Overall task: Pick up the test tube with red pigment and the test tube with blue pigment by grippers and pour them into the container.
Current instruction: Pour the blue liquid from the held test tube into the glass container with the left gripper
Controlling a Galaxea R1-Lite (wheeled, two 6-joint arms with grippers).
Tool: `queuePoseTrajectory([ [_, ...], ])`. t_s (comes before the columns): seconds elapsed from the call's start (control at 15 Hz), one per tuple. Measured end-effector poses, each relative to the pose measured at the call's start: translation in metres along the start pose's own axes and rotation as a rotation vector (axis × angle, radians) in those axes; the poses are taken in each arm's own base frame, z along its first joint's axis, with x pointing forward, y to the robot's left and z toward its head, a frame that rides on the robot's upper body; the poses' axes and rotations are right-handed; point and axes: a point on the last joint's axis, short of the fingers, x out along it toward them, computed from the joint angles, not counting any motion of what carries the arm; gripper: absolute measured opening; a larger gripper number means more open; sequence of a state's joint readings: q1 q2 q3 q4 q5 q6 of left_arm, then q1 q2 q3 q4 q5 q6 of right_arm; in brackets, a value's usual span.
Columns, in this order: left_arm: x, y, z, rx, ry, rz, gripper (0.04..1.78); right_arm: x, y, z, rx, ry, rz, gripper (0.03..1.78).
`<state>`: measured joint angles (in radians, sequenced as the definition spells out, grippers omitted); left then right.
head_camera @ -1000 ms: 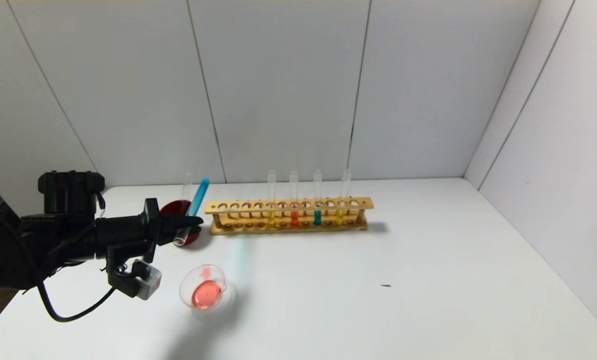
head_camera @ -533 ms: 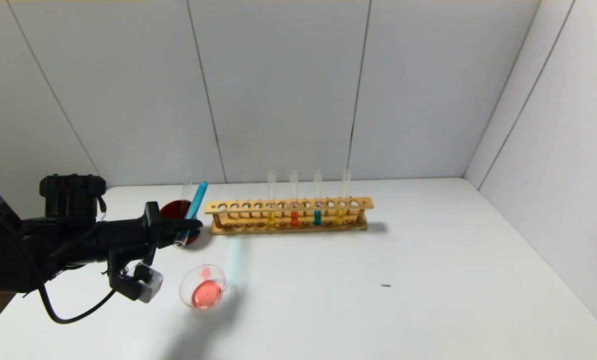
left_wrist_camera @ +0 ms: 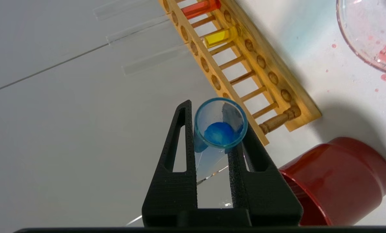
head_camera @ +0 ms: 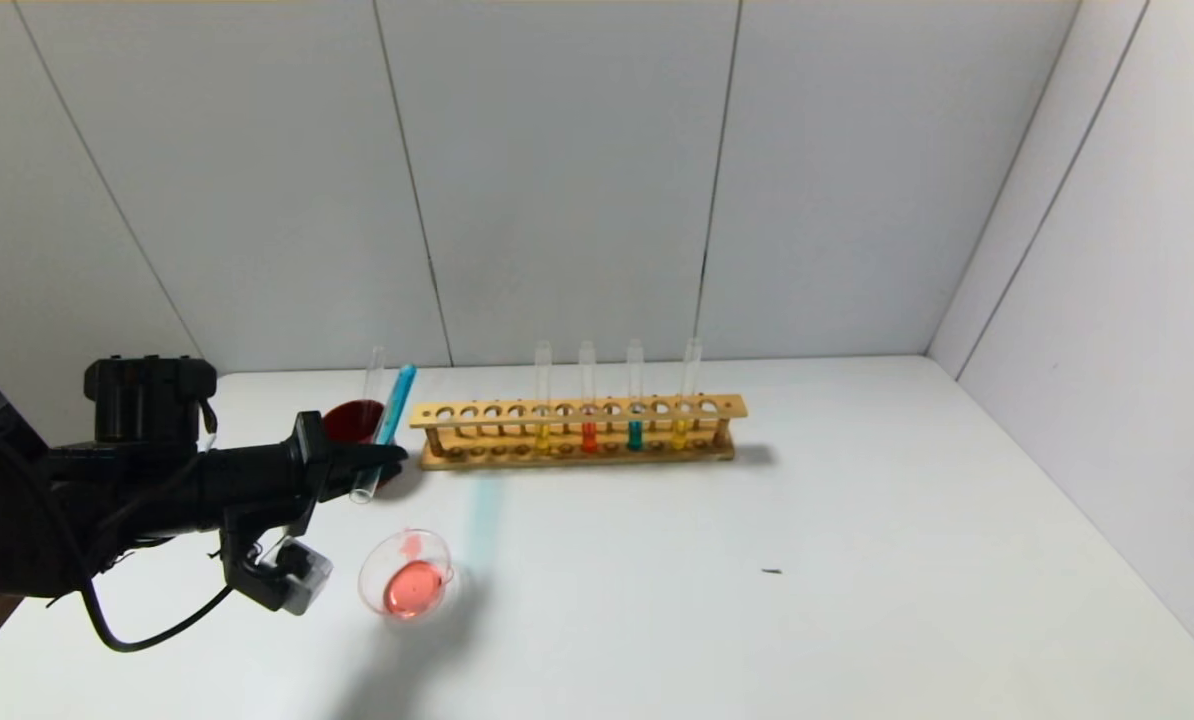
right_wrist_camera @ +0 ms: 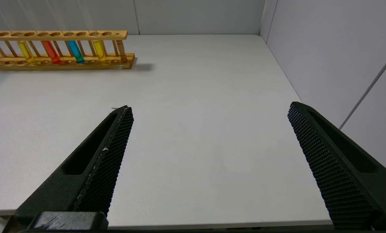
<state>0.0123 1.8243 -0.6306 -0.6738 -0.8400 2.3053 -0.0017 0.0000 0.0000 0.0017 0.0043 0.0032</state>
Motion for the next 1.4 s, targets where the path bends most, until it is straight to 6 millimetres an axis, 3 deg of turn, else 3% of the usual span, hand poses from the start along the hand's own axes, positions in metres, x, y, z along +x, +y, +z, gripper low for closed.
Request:
queuePoseTrajectory([
  [1.4, 0.0006, -0.0024, 0.0042, 0.051, 0.037, -0.022, 0.32, 0.0, 0.0, 0.0, 0.0, 0.0, 0.0, 1.75],
])
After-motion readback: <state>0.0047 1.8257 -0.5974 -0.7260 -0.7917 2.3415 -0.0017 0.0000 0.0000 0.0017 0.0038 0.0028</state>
